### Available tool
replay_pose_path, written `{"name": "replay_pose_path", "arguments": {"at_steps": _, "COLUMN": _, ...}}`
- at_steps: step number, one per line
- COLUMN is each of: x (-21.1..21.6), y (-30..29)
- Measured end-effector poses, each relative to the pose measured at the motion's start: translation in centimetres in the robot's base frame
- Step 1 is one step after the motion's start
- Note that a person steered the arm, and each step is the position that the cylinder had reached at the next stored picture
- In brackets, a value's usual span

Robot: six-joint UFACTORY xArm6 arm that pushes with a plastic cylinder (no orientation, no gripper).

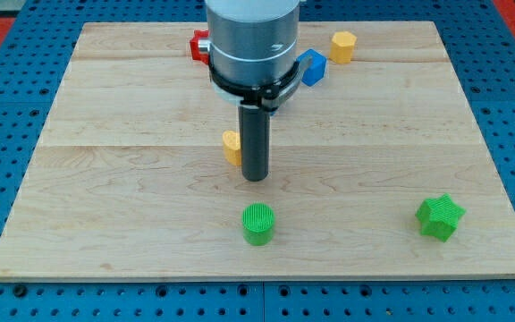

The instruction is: Move yellow heart to the bottom of blue triangle

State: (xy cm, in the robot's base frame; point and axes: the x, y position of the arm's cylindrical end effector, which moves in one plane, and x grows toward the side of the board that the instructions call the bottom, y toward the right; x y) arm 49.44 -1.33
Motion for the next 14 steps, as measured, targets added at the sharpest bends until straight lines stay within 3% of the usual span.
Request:
{"name": "replay_pose_path", "arguments": {"at_steps": 2, "x": 1.5, "y": -6.8}}
{"name": "replay_pose_path", "arguments": {"at_steps": 5, "x": -4.1, "y": -7.1}}
{"name": "replay_pose_path", "arguments": {"at_steps": 11, "x": -3.3, "y": 1.3}}
{"name": "replay_pose_path", "arguments": {"at_steps": 14, "x": -1.0, "y": 6.1}}
